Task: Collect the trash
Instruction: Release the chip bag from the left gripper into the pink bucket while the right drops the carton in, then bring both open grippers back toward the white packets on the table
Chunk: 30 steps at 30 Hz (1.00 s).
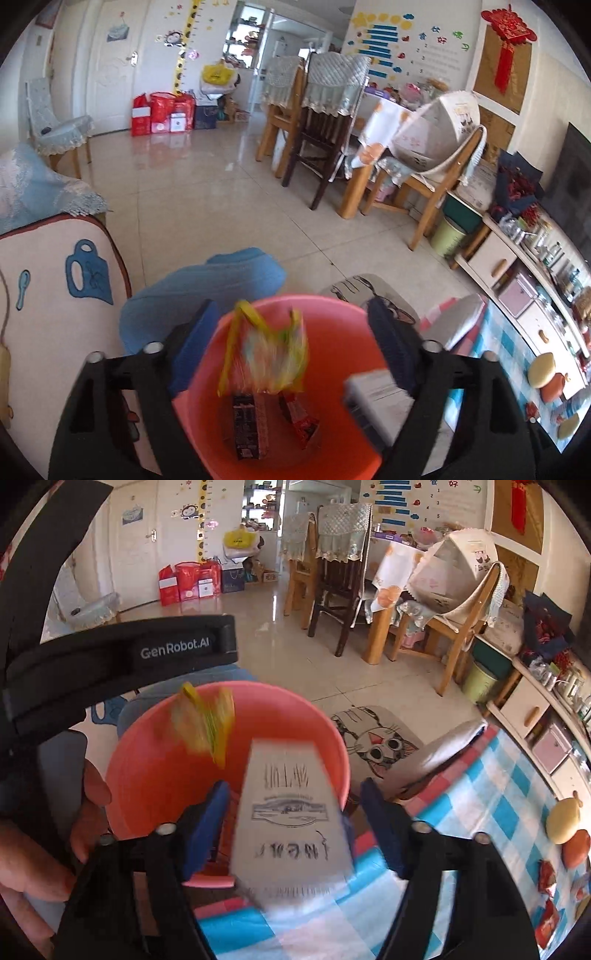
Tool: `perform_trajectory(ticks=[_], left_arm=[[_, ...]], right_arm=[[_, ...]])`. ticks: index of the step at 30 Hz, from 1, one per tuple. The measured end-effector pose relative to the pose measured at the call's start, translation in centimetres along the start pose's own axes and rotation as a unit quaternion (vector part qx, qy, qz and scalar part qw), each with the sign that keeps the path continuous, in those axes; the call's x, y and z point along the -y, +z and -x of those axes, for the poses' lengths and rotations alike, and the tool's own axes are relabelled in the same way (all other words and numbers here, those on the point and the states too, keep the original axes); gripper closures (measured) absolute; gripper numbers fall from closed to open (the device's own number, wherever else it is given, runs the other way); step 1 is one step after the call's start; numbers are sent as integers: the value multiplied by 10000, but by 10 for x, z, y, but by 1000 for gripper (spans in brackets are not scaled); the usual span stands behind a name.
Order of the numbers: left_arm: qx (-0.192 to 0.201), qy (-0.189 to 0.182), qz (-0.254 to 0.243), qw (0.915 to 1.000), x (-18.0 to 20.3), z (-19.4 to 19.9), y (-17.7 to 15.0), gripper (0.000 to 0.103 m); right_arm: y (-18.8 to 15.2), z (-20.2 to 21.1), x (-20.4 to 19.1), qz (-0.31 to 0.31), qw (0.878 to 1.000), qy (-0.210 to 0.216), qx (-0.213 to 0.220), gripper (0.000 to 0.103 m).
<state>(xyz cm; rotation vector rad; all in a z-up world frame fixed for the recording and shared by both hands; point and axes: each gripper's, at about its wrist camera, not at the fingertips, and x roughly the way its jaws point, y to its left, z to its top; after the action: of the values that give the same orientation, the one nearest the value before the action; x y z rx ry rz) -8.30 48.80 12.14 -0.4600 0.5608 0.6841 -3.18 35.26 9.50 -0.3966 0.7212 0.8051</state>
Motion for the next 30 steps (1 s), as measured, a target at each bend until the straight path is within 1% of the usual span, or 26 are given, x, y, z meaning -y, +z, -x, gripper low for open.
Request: perform_trajectory(ticks=[1, 3, 4, 9, 13, 16, 19, 21, 24, 27, 30], left_arm=[[36, 19, -38, 10000, 1, 1, 0, 16], [28, 29, -157, 9999, 5, 1, 0, 14], [43, 47, -209, 9998, 7, 1, 1, 13], [229, 53, -527, 9983, 24, 11, -1, 7], [378, -32, -838, 9958, 46, 21, -8, 4], [516, 4, -1206, 9914, 70, 32, -18, 4], [608, -124, -1496, 9868, 93, 42, -29, 4], [650, -138, -1638, 9842, 105, 48, -34, 4], [726, -227, -1848, 9798, 124, 58, -45, 4], [802, -234, -2089, 9744, 141, 67, -57, 4], [812, -290, -2293, 9695, 157, 74, -67, 4]], right_arm=[[1, 1, 3, -82, 9999, -45, 62, 14], [0, 8, 11, -285, 9994, 23, 188, 14], [-1, 12, 15, -377, 9990, -10, 218, 14], [-13, 39, 31, -560, 9968, -479, 304, 13], [-33, 62, 44, -673, 9937, -866, 231, 13], [-53, 80, 58, -840, 9912, -1016, 149, 11], [-73, 99, 70, -1024, 9878, -1172, 26, 10], [-85, 111, 77, -1132, 9852, -1288, -15, 10], [-101, 130, 87, -1288, 9810, -1450, -35, 9], [-117, 146, 96, -1434, 9769, -1581, -25, 9], [-128, 159, 105, -1572, 9744, -1608, 28, 8]])
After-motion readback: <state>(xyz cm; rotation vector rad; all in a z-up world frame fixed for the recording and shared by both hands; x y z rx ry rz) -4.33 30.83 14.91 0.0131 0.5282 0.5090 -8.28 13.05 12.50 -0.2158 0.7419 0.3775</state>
